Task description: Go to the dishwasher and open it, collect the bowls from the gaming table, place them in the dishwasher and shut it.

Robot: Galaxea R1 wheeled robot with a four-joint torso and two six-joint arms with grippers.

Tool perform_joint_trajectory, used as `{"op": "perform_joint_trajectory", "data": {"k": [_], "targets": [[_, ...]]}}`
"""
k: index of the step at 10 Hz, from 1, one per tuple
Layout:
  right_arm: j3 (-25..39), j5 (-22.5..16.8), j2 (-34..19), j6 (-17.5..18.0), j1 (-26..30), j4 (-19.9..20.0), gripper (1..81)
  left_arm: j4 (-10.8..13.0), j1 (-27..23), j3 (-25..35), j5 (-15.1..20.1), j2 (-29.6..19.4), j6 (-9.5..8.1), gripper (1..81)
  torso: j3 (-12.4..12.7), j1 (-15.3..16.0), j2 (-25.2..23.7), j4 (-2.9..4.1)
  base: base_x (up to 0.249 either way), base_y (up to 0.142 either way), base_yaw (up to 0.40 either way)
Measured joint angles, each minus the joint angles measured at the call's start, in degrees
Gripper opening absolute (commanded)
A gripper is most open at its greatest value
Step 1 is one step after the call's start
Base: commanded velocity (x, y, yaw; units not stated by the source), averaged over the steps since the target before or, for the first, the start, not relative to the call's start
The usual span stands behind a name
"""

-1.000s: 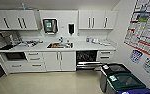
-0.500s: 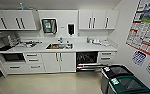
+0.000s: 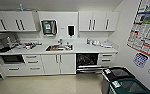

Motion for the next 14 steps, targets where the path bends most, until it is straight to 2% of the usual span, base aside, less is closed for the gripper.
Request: {"op": "perform_joint_trajectory", "data": {"k": [14], "targets": [[0.0,0.0,-0.1,0.0,-0.1,-0.2,1.0,0.0,-0.2,0.1,0.0,0.0,0.04,1.0,0.0,0.0,0.0,0.00,0.105,0.000,0.000]]}}
